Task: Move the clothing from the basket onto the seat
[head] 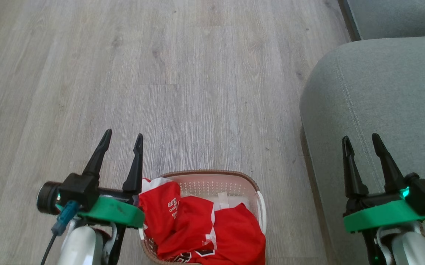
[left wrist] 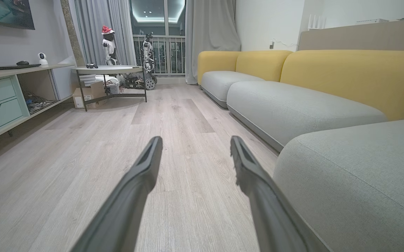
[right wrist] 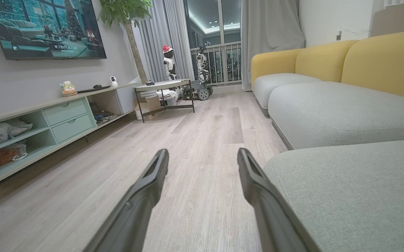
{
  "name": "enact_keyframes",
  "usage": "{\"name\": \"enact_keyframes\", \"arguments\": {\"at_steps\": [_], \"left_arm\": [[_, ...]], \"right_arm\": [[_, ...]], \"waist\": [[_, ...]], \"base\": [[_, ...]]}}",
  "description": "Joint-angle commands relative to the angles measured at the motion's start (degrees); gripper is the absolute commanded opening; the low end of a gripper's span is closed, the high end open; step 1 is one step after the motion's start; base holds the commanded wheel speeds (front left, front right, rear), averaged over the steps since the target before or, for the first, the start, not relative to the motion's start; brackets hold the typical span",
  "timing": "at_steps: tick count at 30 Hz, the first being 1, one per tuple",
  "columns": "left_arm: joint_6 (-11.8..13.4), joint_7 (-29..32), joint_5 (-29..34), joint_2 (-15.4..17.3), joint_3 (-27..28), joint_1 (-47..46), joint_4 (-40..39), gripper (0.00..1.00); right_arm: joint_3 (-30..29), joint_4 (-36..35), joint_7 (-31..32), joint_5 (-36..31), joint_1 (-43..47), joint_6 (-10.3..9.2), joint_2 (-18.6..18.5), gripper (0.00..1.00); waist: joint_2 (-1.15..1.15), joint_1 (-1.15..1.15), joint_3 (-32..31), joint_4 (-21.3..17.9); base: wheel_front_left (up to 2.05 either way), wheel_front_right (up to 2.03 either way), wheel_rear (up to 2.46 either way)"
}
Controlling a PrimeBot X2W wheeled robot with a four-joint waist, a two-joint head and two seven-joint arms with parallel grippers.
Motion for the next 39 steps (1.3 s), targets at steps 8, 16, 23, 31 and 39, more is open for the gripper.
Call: {"name": "enact_keyframes", "arguments": {"at_steps": [8,16,23,31,39], "left_arm": [[0.2,-0.7,0.0,0.5,2.1,-2.6,-1.7,1.00],[0.2,-0.7,0.0,0.5,2.1,-2.5,-1.5,1.00],[0.2,-0.7,0.0,0.4,2.0,-2.7,-1.5,1.00],[0.1,-0.7,0.0,0.4,1.9,-3.0,-1.4,1.00],[-0.1,-0.7,0.2,0.4,1.5,-3.5,-1.2,1.00]], "right_arm": [[1.4,-2.0,-0.5,0.0,-2.1,-0.01,-1.1,1.00],[1.5,-1.8,-0.5,0.0,-2.1,-0.01,-1.0,1.00],[1.3,-1.3,-0.5,0.3,-2.1,-0.01,-1.0,1.00],[0.7,0.2,-0.5,0.8,-2.1,-0.01,-1.0,1.00],[0.5,3.0,-0.2,1.7,-2.9,-0.01,-1.2,1.00]], "waist": [[0.00,0.00,0.0,-0.1],[0.00,0.00,0.0,-0.3],[0.00,0.00,0.4,-0.4],[0.00,0.00,1.1,-0.7],[0.00,0.00,2.7,-1.4]], "base": [[0.00,0.00,0.00],[0.00,0.00,0.00],[0.00,0.00,0.00],[0.00,0.00,0.00],[0.00,0.00,0.00]]}}
